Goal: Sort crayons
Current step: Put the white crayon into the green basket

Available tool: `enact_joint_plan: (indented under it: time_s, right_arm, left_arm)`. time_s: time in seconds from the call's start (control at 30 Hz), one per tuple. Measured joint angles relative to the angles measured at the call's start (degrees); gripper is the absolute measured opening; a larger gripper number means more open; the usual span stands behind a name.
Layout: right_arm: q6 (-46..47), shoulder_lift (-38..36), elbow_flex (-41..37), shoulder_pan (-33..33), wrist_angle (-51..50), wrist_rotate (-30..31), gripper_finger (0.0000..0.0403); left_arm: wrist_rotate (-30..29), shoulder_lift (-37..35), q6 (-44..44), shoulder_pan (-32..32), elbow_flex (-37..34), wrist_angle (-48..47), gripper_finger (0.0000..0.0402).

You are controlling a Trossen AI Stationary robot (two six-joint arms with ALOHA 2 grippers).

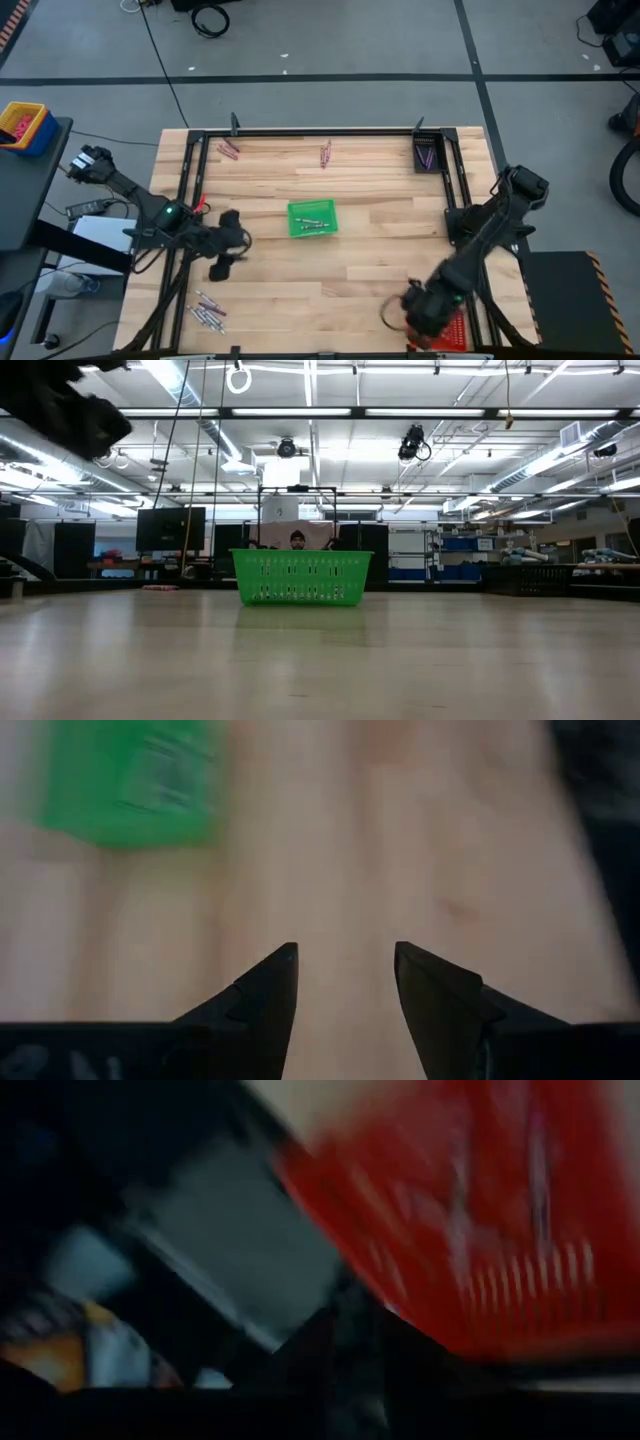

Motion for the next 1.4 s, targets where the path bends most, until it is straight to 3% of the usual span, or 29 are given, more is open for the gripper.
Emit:
enact_joint_plan:
  time_s: [0.07, 0.13, 0.37, 0.47, 0.6, 0.73, 0.83, 1.1, 1.4]
  right_arm:
    - [-5.6, -0.9, 0.5, -3.0, 0.0, 8.1, 0.0078]
    - [-15.5, -1.9, 1.0, -6.2, 0.6, 19.3, 0.0078]
    - [-61.6, -1.7, 1.1, -13.5, 18.4, 65.7, 0.0077]
    - [-78.1, 0.0, 1.1, -17.6, 31.5, 77.1, 0.0077]
    - [-91.5, 1.8, 1.1, -23.8, 48.9, 76.3, 0.0081]
    - [-96.7, 4.3, 1.1, -28.4, 58.3, 64.4, 0.0096]
    - [-97.7, 6.1, 1.1, -30.4, 59.8, 58.3, 0.0111]
    - [-96.8, 7.6, 1.1, -32.1, 58.0, 61.6, 0.0128]
    - [-96.8, 7.5, 1.1, -31.7, 58.0, 61.6, 0.0128]
  left_arm:
    - [6.2, 0.0, -1.5, -2.2, 0.0, 0.5, 0.0180]
    - [8.6, 0.0, -4.4, -5.2, 0.0, 2.3, 0.0180]
    - [5.6, 4.6, -10.9, -17.0, 0.0, 8.2, 0.0180]
    - [5.0, 9.2, -15.3, -19.6, 0.0, 5.4, 0.0180]
    - [6.9, 13.9, -20.0, -21.4, 0.0, 0.6, 0.0180]
    - [11.2, 16.6, -21.8, -21.6, 0.0, -2.1, 0.0180]
    - [14.9, 19.1, -22.9, -21.6, 0.0, -5.4, 0.0180]
    - [21.1, 26.2, -22.8, -23.6, 0.0, -2.7, 0.0173]
    - [20.8, 28.7, -22.7, -24.9, 0.2, -3.6, 0.0156]
